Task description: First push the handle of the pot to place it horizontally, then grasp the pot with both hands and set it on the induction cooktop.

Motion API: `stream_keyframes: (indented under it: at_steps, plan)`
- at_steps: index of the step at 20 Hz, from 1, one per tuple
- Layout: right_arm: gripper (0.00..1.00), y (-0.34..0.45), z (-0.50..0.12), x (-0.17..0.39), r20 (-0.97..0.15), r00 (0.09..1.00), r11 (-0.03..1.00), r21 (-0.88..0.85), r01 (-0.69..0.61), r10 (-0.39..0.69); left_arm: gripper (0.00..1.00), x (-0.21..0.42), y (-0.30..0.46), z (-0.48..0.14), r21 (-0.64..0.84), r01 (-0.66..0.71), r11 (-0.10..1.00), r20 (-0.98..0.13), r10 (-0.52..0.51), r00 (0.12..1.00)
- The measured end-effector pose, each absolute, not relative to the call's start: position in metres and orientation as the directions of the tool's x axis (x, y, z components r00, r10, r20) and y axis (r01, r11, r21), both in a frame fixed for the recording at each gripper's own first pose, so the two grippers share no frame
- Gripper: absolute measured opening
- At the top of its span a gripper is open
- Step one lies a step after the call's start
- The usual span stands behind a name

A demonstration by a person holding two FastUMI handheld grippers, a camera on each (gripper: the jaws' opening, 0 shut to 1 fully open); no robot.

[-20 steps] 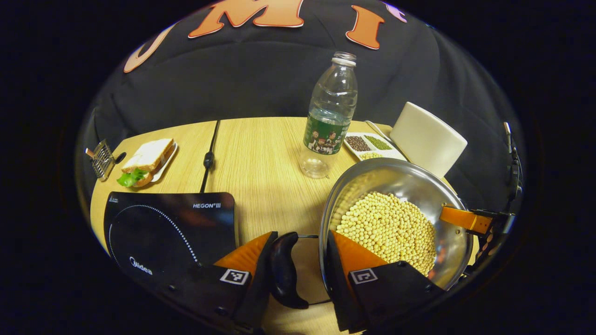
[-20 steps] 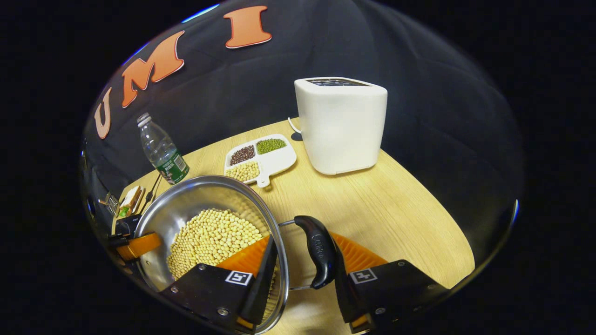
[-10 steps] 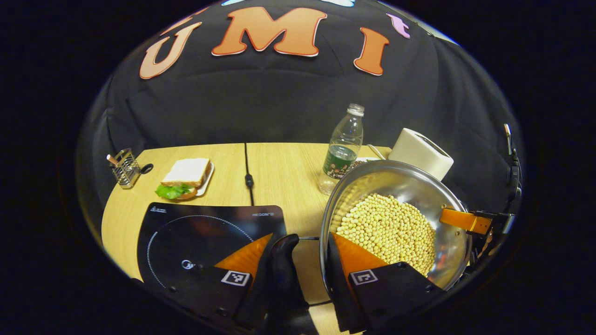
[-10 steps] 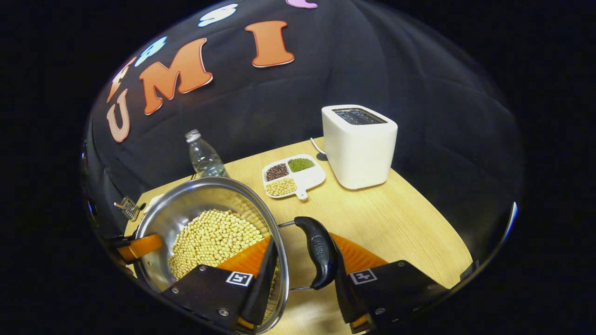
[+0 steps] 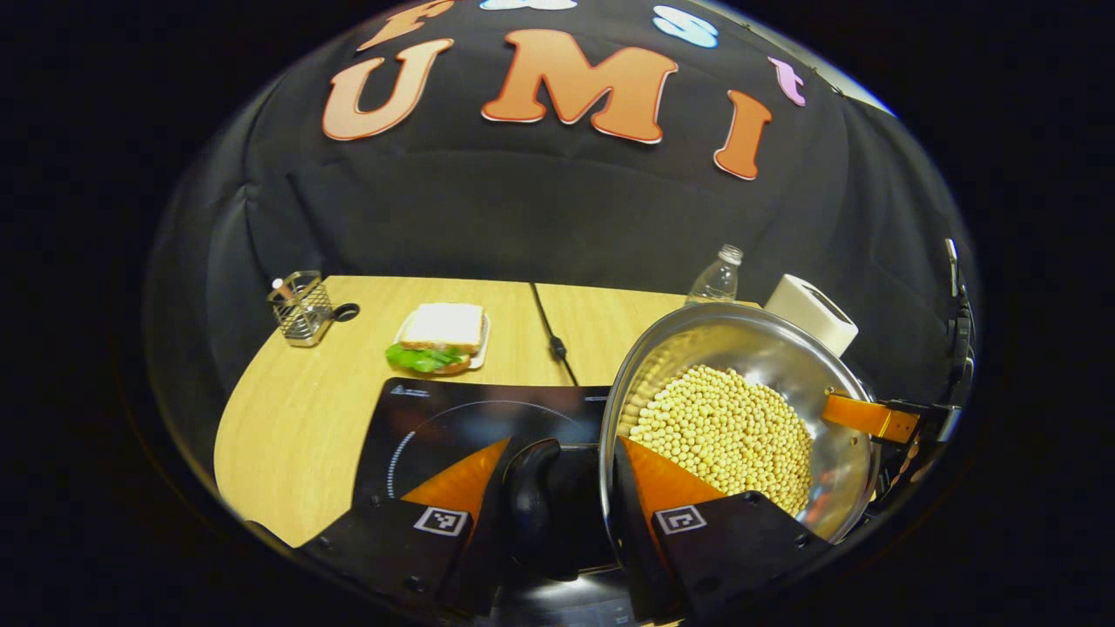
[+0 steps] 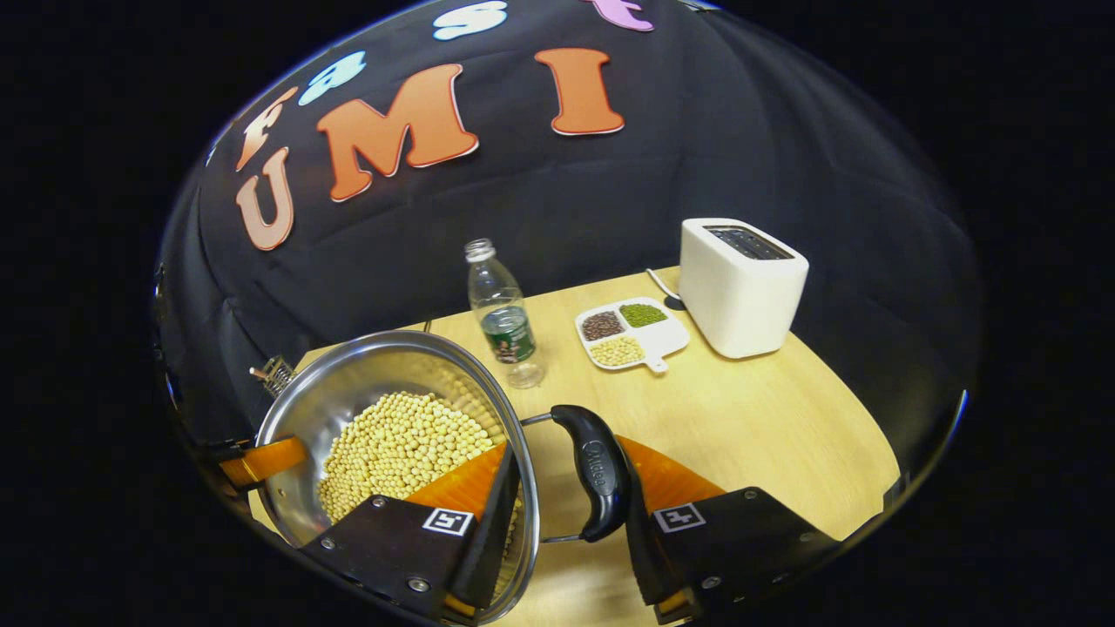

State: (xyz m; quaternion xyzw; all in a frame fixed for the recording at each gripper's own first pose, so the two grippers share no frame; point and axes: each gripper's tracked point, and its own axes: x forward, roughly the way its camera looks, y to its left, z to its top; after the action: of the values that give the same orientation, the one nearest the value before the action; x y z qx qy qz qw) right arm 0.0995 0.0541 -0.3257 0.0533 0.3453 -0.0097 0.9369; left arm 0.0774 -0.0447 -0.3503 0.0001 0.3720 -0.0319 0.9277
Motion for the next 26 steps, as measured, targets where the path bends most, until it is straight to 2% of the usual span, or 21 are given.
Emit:
stream_keyframes:
  at_steps: [3,8,11,12,13,14,16,17,18,19,23,26]
  plan:
    - [0.61,0.088,-0.329,0.099,-0.653,0.755,0.994,0.107,0.029,0.048,0.61,0.07,-0.016,-0.341,-0.013,0.027,1.0,-0.693,-0.029,0.721]
    - [0.61,0.137,-0.343,0.1,-0.667,0.738,0.991,0.133,-0.017,0.102,0.64,0.06,0.037,-0.333,0.009,-0.02,1.0,-0.698,0.02,0.716]
    - [0.61,0.165,-0.356,0.097,-0.687,0.716,0.989,0.142,-0.039,0.127,0.61,0.054,0.066,-0.336,0.023,-0.045,0.999,-0.71,0.048,0.702]
    - [0.56,0.17,-0.361,0.095,-0.693,0.708,0.989,0.144,-0.044,0.133,0.63,0.053,0.074,-0.339,0.026,-0.052,0.998,-0.714,0.055,0.698]
    - [0.61,0.177,-0.366,0.095,-0.699,0.702,0.988,0.144,-0.048,0.136,0.66,0.052,0.081,-0.344,0.028,-0.059,0.998,-0.719,0.061,0.692]
    - [0.61,0.182,-0.371,0.095,-0.705,0.696,0.988,0.145,-0.049,0.138,0.66,0.052,0.087,-0.348,0.03,-0.063,0.998,-0.725,0.065,0.686]
    - [0.61,0.187,-0.378,0.094,-0.715,0.685,0.988,0.145,-0.054,0.142,0.67,0.054,0.092,-0.357,0.028,-0.072,0.997,-0.733,0.069,0.677]
    - [0.61,0.19,-0.381,0.093,-0.718,0.681,0.988,0.146,-0.055,0.144,0.61,0.056,0.093,-0.363,0.024,-0.078,0.997,-0.737,0.07,0.672]
    - [0.61,0.192,-0.383,0.093,-0.72,0.678,0.988,0.146,-0.057,0.145,0.67,0.06,0.093,-0.368,0.016,-0.085,0.996,-0.739,0.069,0.671]
    - [0.61,0.194,-0.385,0.094,-0.722,0.677,0.987,0.147,-0.056,0.146,0.6,0.062,0.094,-0.376,0.01,-0.087,0.996,-0.743,0.065,0.666]
    - [0.62,0.196,-0.395,0.093,-0.731,0.666,0.988,0.141,-0.06,0.145,0.67,0.069,0.093,-0.391,0.016,-0.085,0.996,-0.761,0.068,0.645]
    - [0.64,0.194,-0.393,0.093,-0.73,0.67,0.989,0.136,-0.055,0.137,0.62,0.083,0.084,-0.402,0.023,-0.085,0.996,-0.768,0.072,0.637]
